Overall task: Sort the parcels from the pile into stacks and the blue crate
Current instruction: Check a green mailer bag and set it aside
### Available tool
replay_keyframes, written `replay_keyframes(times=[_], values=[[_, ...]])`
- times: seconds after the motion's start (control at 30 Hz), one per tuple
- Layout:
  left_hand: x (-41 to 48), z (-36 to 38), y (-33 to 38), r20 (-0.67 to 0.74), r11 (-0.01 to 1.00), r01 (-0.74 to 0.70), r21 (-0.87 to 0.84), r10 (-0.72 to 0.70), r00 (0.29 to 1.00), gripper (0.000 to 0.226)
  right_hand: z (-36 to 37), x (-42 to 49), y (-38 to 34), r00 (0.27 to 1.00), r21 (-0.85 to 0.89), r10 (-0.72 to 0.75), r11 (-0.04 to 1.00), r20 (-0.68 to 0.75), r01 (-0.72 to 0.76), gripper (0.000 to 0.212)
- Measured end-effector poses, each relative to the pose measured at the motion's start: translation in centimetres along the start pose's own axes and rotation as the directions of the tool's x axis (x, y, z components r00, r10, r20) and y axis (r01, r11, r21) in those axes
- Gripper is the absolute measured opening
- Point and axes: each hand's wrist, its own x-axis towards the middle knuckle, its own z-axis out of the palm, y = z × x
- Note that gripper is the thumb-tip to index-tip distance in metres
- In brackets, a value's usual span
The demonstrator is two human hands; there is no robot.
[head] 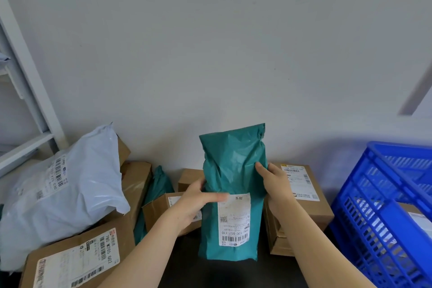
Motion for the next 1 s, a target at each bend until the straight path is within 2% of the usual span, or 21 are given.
replay_keyframes(times=[0.1,0.2,0.27,0.33,0.4,0.47,0.5,0.57,0.63,0.7,0.83,1.0], values=[[0.2,0.0,0.8,-0.030,0.986,-0.055,-0.159,0.051,0.998,0.046,-0.2,0.1,0.1,0.998,0.025,0.061,0.998,-0.004,-0.060,0.020],[0.8,0.0,1.4,-0.173,0.948,-0.132,-0.289,0.083,0.981,0.024,-0.1,0.1,0.3,0.996,0.014,0.090,0.996,-0.009,-0.090,0.024],[1.0,0.1,1.5,-0.277,0.954,-0.184,-0.238,0.115,0.954,0.012,0.0,-0.3,0.1,0.998,0.022,0.064,0.998,0.011,-0.064,0.022],[1.3,0.3,1.3,-0.319,0.965,-0.207,-0.163,0.147,0.936,0.011,0.1,-0.5,-0.4,0.999,0.037,-0.017,0.999,0.045,0.015,0.017],[1.5,0.6,1.1,-0.338,0.968,-0.218,-0.124,0.165,0.927,0.011,0.2,-0.5,-1.1,0.990,0.050,-0.132,0.990,0.040,0.130,0.033],[1.6,0.7,0.9,-0.351,0.967,-0.229,-0.109,0.178,0.919,0.009,0.5,-0.3,-1.8,0.966,-0.006,-0.257,0.966,0.004,0.257,0.050],[1.7,0.7,1.0,-0.354,0.966,-0.242,-0.089,0.196,0.915,0.009,0.6,-0.2,-2.1,0.950,-0.047,-0.311,0.950,-0.006,0.310,0.051],[1.7,0.6,1.3,-0.363,0.959,-0.279,-0.053,0.242,0.900,0.010,0.7,0.1,-2.6,0.928,-0.109,-0.373,0.923,-0.016,0.369,0.034],[1.6,0.4,1.8,-0.383,0.950,-0.310,-0.046,0.270,0.883,0.016,0.7,0.4,-2.9,0.924,-0.106,-0.380,0.922,-0.050,0.374,0.013],[1.5,0.3,2.4,-0.399,0.938,-0.346,-0.031,0.306,0.864,0.011,0.5,0.7,-2.7,0.934,-0.075,-0.343,0.938,-0.096,0.337,0.007],[1.3,0.3,3.2,-0.419,0.917,-0.398,0.023,0.370,0.829,0.016,0.6,1.2,-2.5,0.950,-0.025,-0.254,0.967,-0.182,0.254,0.022],[1.2,1.0,3.6,-0.429,0.901,-0.430,0.060,0.412,0.804,0.015,0.5,1.7,-2.5,0.937,-0.015,-0.257,0.965,-0.236,0.261,0.033]])
